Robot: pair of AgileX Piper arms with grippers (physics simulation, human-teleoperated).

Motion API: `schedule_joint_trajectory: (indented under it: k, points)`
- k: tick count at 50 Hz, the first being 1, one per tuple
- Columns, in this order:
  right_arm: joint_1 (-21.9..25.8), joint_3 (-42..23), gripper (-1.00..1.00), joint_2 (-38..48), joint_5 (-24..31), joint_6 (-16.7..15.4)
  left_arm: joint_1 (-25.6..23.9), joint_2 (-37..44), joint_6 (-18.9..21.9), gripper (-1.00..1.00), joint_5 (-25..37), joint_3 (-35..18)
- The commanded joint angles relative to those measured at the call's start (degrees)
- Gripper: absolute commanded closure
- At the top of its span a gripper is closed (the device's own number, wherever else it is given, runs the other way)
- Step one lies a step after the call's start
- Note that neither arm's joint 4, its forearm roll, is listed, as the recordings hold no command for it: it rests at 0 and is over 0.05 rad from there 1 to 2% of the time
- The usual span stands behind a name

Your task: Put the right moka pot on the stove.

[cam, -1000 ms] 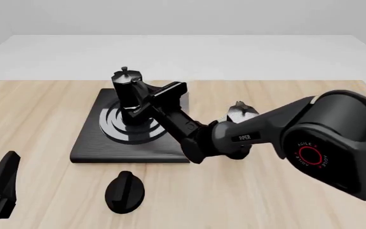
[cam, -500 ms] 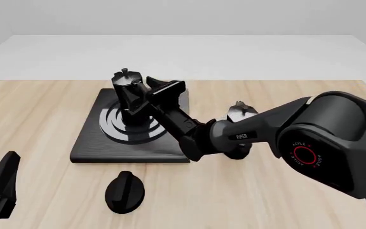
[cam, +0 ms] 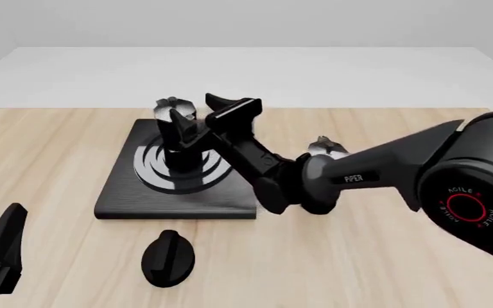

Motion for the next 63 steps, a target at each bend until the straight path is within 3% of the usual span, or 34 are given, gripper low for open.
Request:
schedule_joint_trajectory:
  k: [1, 35, 51, 63]
  points:
    - [-0.3, 4.6, -1.00, -5.5, 0.6, -0.4, 0.0, 0.0, 0.0, -1.00, 0.0, 0.0]
    - [0.5, 19.8, -1.00, -21.7, -0.6, -1.0, 0.0, 0.0, 0.0, -1.00, 0.0, 0.0]
    - [1.5, 27.0, -1.00, -31.7, 2.8, -2.1, 0.0, 0.0, 0.0, -1.00, 0.0, 0.0]
    - [1.5, 33.8, -1.00, -36.9, 1.7, -2.5, 0.0, 0.0, 0.0, -1.00, 0.0, 0.0]
